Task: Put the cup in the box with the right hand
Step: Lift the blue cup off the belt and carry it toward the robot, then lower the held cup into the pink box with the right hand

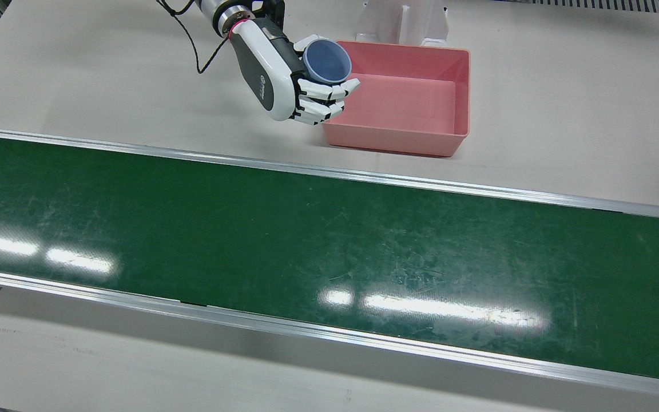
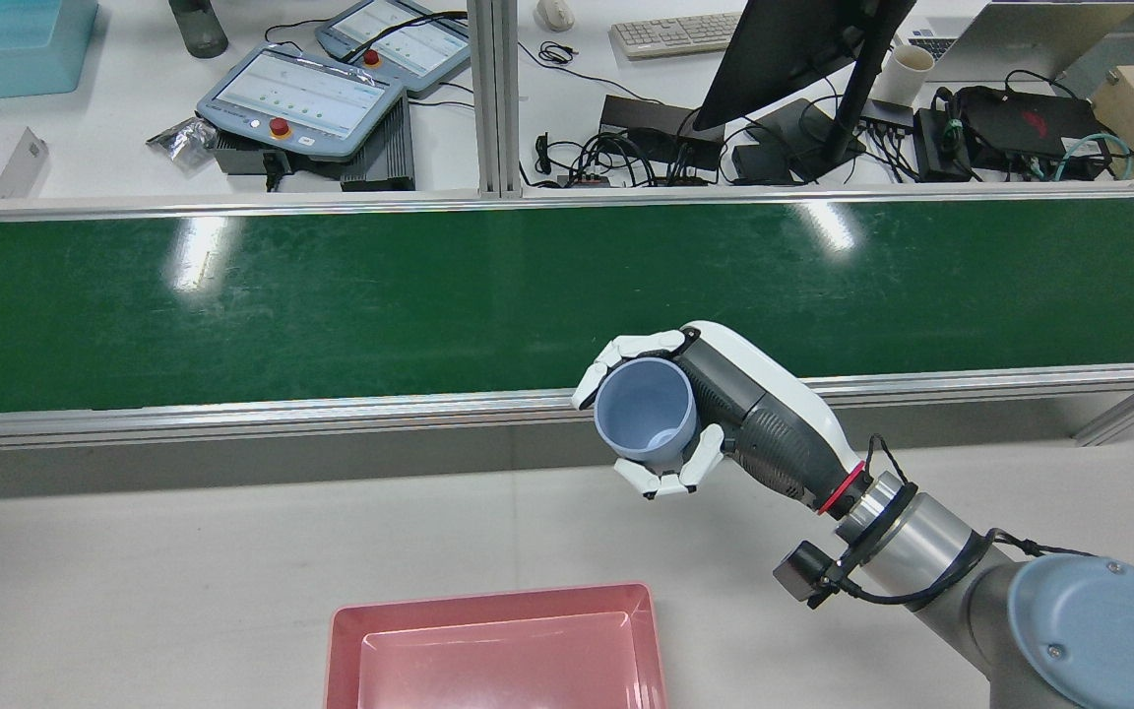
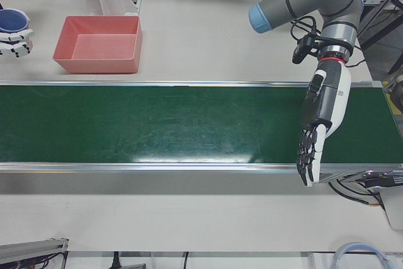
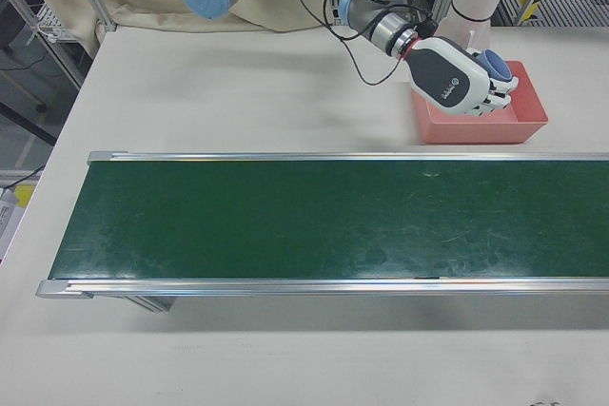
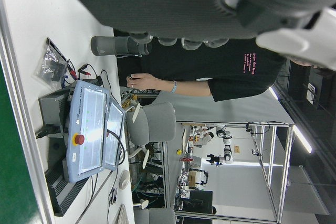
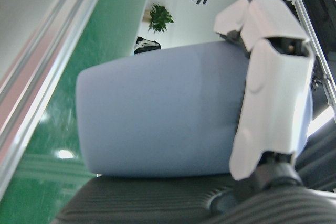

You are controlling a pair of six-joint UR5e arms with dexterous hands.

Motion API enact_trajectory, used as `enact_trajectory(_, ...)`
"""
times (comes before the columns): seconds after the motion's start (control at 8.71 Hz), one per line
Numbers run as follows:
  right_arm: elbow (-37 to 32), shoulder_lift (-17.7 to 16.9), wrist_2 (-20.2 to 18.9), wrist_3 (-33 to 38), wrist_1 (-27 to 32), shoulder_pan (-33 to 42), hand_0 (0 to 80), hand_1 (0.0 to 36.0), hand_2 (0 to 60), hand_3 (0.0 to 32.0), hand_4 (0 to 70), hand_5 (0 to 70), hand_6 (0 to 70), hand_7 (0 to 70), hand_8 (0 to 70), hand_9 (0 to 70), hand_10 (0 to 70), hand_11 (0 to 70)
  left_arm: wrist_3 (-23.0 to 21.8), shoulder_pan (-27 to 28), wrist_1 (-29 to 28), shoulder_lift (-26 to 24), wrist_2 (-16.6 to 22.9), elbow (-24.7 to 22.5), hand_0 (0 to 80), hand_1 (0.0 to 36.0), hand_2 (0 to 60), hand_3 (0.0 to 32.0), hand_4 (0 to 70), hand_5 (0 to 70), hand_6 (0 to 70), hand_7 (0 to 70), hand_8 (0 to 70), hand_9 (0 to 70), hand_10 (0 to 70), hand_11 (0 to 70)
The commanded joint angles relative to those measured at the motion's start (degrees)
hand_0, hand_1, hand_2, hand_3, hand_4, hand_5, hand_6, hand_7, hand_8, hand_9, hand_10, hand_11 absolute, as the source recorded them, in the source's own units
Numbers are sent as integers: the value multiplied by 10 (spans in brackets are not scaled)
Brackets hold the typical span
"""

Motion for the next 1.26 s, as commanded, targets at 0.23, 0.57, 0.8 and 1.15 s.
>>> enact_trajectory(0.23,8,11,31,-73,-28,-129,791,360,600,0,700,299,569,700,700,700,700,700,0,0,1,0,0,0,0,0,0,0,0,0,0,0,0,0,0,0)
enact_trajectory(0.57,7,8,40,-72,-26,-147,779,182,83,0,655,237,524,700,700,700,700,700,0,0,0,0,0,0,0,0,0,0,0,0,0,0,0,0,0,0)
enact_trajectory(0.8,7,8,47,-70,-22,-152,539,21,0,0,202,72,206,700,170,364,253,375,0,0,1,0,0,0,0,0,0,0,0,0,0,0,0,0,0,0)
enact_trajectory(1.15,7,8,48,-69,-12,-152,448,16,0,0,153,0,66,400,3,66,0,0,0,0,0,0,0,0,0,0,0,0,0,0,0,0,0,0,0,0)
